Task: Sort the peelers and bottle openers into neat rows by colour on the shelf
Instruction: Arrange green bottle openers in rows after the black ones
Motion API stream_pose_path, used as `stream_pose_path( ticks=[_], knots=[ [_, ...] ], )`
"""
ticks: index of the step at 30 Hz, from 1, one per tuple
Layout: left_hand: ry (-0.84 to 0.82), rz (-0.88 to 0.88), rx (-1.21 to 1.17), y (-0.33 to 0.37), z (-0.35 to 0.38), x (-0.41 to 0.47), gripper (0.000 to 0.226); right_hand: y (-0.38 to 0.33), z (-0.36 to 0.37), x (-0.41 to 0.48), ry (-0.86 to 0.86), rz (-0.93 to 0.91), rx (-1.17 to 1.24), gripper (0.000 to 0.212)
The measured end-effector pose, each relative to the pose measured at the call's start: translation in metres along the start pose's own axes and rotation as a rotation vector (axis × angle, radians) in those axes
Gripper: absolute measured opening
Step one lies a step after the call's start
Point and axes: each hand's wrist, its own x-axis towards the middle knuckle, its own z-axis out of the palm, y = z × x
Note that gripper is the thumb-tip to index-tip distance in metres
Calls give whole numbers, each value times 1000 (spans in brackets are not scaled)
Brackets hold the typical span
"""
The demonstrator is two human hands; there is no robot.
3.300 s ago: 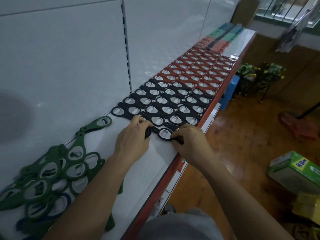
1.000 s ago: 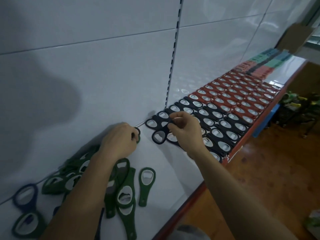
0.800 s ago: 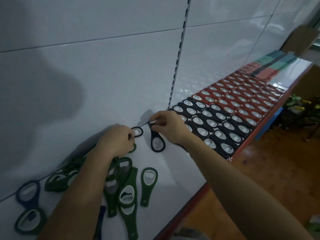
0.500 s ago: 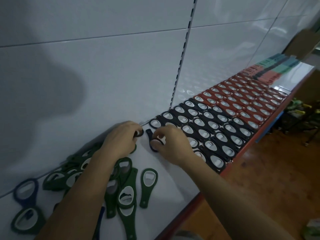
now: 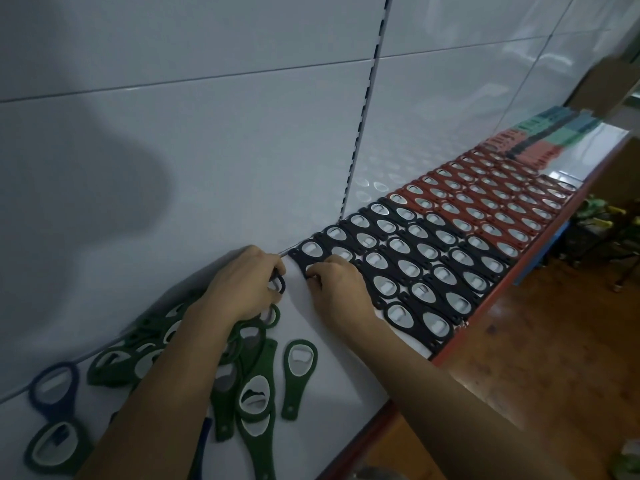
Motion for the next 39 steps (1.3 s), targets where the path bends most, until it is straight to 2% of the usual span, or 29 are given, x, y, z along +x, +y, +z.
stream_pose_path(
  ticks=[3, 6, 10, 14, 19, 21, 23, 25, 27, 30, 32, 33, 36, 39],
  knots=[
    [67, 29, -27, 3, -5, -4, 20, 1, 1, -2, 12, -20, 45, 22],
    [150, 39, -74, 7, -21, -11, 6, -2, -7, -7, 128, -68, 175, 15],
    [236, 24, -304, 9, -43, -18, 7, -11, -28, -24, 202, -9, 514, 5],
    [211, 11, -787, 34, -34, -20, 7, -8, -41, -37, 200, 7, 634, 11],
    [169, 9, -951, 51, -9, -14, 5, 10, -55, -41, 179, 26, 847, 3],
    [167, -46, -998, 58, 1, -13, 4, 17, -61, -46, 141, 35, 812, 16],
    [125, -70, -1021, 64, 9, -12, 5, 24, -64, -53, 104, 48, 647, 33],
    [73, -78, -1000, 64, 14, -11, 8, 29, -64, -58, 162, 23, 454, 34],
    [75, -65, -883, 61, 18, -8, 11, 35, -64, -63, 232, 12, 396, 28],
    [262, -23, -567, 54, 19, -6, 10, 39, -73, -70, 267, 151, 629, 23],
    [281, 42, -428, 50, 22, -6, 22, 36, -83, -68, 252, 259, 880, 30],
    [252, 76, -366, 47, 27, -4, 26, 36, -87, -65, 247, 304, 933, 34],
    [179, 128, -215, 43, 41, 0, 31, 39, -91, -49, 196, 335, 830, 27],
    [188, 148, -131, 44, 45, 1, 37, 39, -85, -31, 13, 255, 662, 24]
  ],
)
